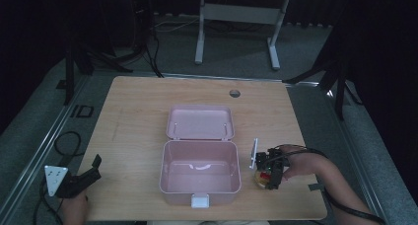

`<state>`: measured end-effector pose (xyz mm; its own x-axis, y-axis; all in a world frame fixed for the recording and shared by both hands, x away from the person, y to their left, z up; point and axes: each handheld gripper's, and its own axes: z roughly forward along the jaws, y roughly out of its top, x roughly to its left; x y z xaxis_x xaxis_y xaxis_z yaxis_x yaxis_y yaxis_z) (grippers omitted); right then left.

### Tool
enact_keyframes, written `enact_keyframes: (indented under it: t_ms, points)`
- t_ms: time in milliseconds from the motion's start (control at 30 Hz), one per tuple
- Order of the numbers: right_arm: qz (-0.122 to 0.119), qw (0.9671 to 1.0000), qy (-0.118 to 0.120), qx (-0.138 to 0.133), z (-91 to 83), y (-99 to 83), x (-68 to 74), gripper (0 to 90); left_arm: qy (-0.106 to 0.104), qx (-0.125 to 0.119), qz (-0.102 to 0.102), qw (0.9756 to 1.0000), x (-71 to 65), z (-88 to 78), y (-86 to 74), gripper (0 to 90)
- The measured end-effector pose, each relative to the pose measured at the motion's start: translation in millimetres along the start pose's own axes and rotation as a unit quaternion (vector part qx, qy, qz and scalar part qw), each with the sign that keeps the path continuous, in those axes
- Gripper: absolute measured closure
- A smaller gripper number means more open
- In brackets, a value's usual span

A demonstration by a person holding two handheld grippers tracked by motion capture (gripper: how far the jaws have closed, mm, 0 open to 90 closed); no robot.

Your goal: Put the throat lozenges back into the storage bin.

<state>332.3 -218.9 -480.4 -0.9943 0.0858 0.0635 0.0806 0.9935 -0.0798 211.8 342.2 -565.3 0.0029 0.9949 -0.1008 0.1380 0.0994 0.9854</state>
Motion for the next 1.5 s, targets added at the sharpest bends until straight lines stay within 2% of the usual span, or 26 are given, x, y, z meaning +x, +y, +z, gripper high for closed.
enact_keyframes:
  t_ms: [400, 633, 867, 1067, 1233, 1500]
  points:
    - [-0.004, 0.9999, 0.012, 0.002, -23.7, -5.6, 25.5, 19.9, -0.005, 0.001, 0.005, 1.0, -1.7, 1.0, 0.0, 0.4]
    - [0.001, 1.0, 0.004, 0.001, -38.8, -8.3, 36.2, 20.0, -0.005, 0.002, 0.006, 1.0, -1.8, 1.1, 0.1, 0.4]
    - [0.011, 0.9998, -0.007, -0.014, -68.2, -8.4, 44.9, 20.0, -0.006, 0.003, 0.005, 1.0, -1.7, 1.4, 0.2, 0.4]
    - [0.018, 0.9995, -0.014, -0.022, -89.0, -0.2, 48.3, 20.0, -0.006, 0.003, 0.005, 1.0, -1.6, 1.5, 0.2, 0.4]
    - [0.013, 0.9992, -0.021, -0.03, -102.0, 8.3, 50.8, 20.0, -0.006, 0.004, 0.006, 1.0, -1.7, 1.6, 0.3, 0.4]
    - [-0.021, 0.9985, -0.027, -0.042, -116.0, 35.7, 55.8, 20.0, -0.008, 0.004, 0.004, 1.0, -1.2, 1.4, 0.3, 0.4]
